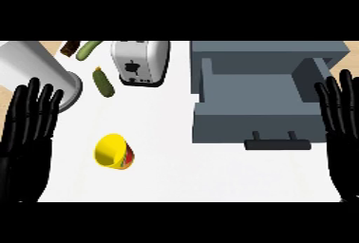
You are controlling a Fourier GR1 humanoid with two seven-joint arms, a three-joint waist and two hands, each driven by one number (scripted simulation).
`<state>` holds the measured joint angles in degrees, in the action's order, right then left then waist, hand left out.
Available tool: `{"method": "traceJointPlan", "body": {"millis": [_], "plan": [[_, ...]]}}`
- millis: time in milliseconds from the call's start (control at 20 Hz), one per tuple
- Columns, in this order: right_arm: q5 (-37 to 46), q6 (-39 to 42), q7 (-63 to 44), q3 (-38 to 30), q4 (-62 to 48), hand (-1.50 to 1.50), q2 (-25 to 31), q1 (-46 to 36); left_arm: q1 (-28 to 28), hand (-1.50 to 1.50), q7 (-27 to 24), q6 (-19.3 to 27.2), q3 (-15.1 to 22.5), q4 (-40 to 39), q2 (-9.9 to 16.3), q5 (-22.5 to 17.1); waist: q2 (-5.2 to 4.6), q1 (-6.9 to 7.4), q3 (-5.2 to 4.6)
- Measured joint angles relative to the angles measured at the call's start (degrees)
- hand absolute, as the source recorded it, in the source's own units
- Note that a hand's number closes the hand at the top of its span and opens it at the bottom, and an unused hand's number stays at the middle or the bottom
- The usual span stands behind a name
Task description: Pick up the cup, place it into the drawer and close the drawer
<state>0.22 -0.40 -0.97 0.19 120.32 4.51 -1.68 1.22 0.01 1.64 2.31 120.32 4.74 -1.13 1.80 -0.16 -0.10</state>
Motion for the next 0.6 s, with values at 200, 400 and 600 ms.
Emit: {"method": "traceJointPlan", "body": {"millis": [200,400,600], "plan": [[-0.2,0.5,-0.6,0.1,0.0,-1.5,0.3,-0.5,0.0,-1.5,-2.0,-5.8,-0.1,-0.3,2.1,-4.9,-1.12,0.13,0.04],[-2.3,2.3,-1.8,1.8,-0.2,-1.5,-0.2,0.8,1.0,-1.5,-1.6,-13.0,1.3,-1.7,3.6,-13.1,-1.57,0.04,0.04],[-6.1,4.3,-3.7,0.7,-0.7,-1.5,0.5,1.0,2.5,-1.5,0.2,-17.2,1.3,-2.3,4.2,-20.0,-1.72,0.13,0.07]]}}
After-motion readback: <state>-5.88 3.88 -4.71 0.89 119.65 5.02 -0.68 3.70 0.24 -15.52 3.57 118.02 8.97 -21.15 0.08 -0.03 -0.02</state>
